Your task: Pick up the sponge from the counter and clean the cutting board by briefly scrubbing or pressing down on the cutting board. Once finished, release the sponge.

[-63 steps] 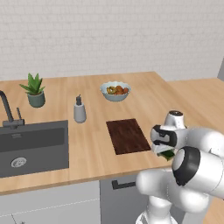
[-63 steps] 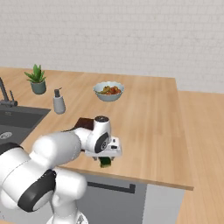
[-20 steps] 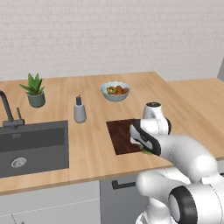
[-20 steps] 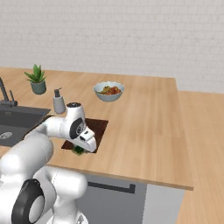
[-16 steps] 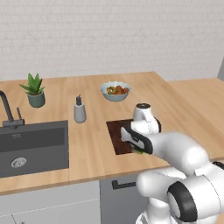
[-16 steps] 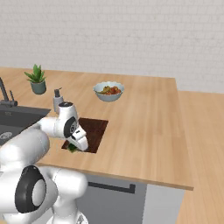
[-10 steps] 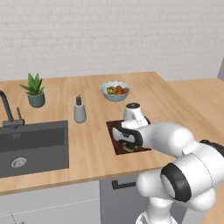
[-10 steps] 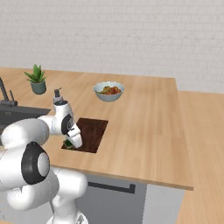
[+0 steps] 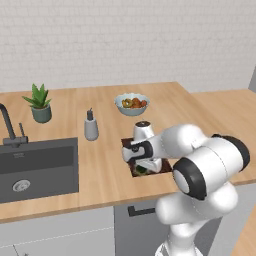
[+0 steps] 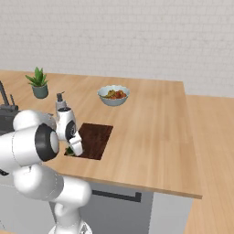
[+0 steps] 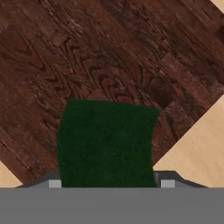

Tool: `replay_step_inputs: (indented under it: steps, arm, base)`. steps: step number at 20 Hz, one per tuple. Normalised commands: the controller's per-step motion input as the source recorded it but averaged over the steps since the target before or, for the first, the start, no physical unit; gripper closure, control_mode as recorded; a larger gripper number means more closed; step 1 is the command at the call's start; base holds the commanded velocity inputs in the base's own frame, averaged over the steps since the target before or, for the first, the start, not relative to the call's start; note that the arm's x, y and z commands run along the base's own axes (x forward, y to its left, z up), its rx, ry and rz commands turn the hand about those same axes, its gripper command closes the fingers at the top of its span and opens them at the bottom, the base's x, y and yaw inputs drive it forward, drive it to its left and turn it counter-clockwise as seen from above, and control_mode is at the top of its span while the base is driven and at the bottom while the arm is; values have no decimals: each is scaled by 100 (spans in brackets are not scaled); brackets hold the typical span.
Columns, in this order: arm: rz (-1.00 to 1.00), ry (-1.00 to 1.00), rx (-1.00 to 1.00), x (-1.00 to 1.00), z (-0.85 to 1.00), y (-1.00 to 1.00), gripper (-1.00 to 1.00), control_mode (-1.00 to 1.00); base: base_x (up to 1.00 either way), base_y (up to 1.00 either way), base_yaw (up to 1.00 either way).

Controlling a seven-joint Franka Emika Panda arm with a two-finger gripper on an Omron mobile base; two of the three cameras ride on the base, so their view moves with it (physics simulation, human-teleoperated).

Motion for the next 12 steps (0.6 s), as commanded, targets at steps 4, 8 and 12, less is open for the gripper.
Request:
replay_step_inputs:
  steps: [4,8,12]
  arm:
    - [-22,0,0,8,-42,21,100,-100]
    - [-16,0,0,14,-17,1,100,-100]
    - [-2,0,0,21,0,0,100,-100]
  base:
    - [0,0,0]
    - [0,0,0]
    - [0,0,0]
